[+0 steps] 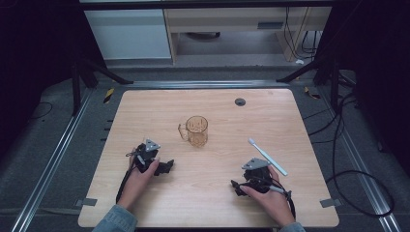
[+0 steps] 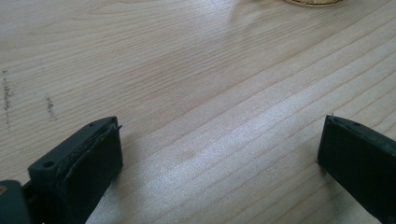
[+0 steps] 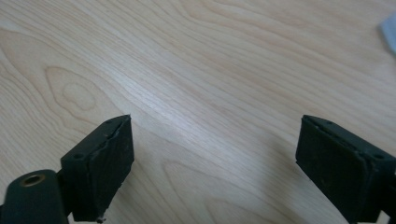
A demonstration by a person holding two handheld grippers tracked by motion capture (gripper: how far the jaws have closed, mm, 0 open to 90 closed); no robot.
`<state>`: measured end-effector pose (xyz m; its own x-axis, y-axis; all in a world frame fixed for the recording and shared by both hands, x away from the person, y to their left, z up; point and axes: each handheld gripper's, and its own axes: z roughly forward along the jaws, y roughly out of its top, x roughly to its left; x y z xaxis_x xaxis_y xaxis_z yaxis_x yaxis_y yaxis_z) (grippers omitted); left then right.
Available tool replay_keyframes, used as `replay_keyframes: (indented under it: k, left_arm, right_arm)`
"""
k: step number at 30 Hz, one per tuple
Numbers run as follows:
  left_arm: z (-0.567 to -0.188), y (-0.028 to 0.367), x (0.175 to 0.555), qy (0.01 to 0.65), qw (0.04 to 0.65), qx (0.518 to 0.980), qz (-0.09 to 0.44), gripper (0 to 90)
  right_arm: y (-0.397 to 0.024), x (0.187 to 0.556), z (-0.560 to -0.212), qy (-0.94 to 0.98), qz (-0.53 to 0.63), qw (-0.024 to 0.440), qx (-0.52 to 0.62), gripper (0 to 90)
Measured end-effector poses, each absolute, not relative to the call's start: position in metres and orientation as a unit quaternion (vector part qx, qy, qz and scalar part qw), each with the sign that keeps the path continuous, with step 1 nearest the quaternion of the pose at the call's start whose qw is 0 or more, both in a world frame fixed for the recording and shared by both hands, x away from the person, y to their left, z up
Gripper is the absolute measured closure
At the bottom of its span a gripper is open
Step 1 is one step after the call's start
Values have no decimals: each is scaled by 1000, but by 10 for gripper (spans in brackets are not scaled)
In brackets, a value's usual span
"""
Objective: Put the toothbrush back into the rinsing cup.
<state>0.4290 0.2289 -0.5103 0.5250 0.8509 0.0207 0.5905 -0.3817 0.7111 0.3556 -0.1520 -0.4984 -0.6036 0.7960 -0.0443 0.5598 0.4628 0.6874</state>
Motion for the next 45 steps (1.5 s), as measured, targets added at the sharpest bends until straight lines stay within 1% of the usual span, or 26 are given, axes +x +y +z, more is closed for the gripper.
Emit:
replay_keyframes:
  k: [1, 3, 4, 5, 7, 8, 9, 11, 12, 13, 14, 15, 18, 19, 21, 22, 25, 31, 38, 45]
  left_arm:
    - [-510, 229, 429, 446, 332, 808, 196, 0]
    - [-510, 229, 429, 446, 332, 808, 196, 0]
    - [-510, 229, 429, 446, 332, 808, 196, 0]
    - [-510, 229, 429, 446, 332, 808, 196, 0]
    - [-510, 229, 429, 446, 332, 808, 196, 0]
    - [-510, 229, 429, 446, 332, 808, 196, 0]
    - [-510, 229, 429, 445, 331, 809, 196, 0]
    - [-510, 229, 429, 445, 331, 809, 196, 0]
    - [-510, 229, 429, 445, 331, 809, 196, 0]
    - [-510, 229, 429, 445, 331, 809, 196, 0]
    - [-510, 229, 429, 445, 331, 809, 196, 0]
    - [-510, 229, 429, 444, 331, 809, 196, 0]
    - [-510, 229, 429, 445, 331, 809, 196, 0]
    - [-510, 229, 429, 444, 331, 809, 196, 0]
    - [-510, 229, 429, 444, 331, 809, 196, 0]
    - [-510, 229, 429, 444, 330, 810, 196, 0]
    - [-510, 229, 428, 445, 332, 809, 196, 0]
    - [-510, 229, 429, 444, 331, 809, 196, 0]
    - [-510, 229, 428, 444, 331, 809, 196, 0]
    - [-510, 230, 428, 442, 330, 810, 196, 0]
  right_arm:
    - [-156, 355, -486, 842, 301, 195, 403, 167]
    - [-161, 355, -475, 845, 285, 204, 404, 185]
    - [-161, 355, -475, 845, 285, 204, 404, 185]
    - [-164, 356, -469, 847, 276, 207, 403, 204]
    - [-175, 360, -447, 857, 239, 217, 402, 242]
    - [-175, 360, -447, 857, 239, 217, 402, 242]
    - [-183, 364, -432, 861, 221, 220, 401, 269]
    - [-189, 366, -419, 866, 206, 222, 398, 294]
    - [-189, 366, -419, 866, 206, 222, 398, 294]
    - [-196, 371, -402, 872, 182, 233, 390, 318]
    - [-196, 371, -402, 872, 182, 233, 390, 318]
    - [-198, 373, -397, 874, 174, 236, 387, 340]
    - [-206, 382, -378, 880, 150, 242, 380, 353]
    - [-209, 388, -369, 886, 137, 240, 373, 373]
    - [-209, 391, -367, 887, 133, 237, 373, 375]
    - [-211, 398, -361, 891, 130, 223, 374, 387]
    - [-214, 407, -360, 894, 123, 208, 378, 401]
    - [-223, 423, -358, 896, 99, 198, 385, 458]
    - [-225, 437, -346, 897, 89, 191, 389, 490]
    - [-220, 449, -347, 901, 83, 173, 389, 513]
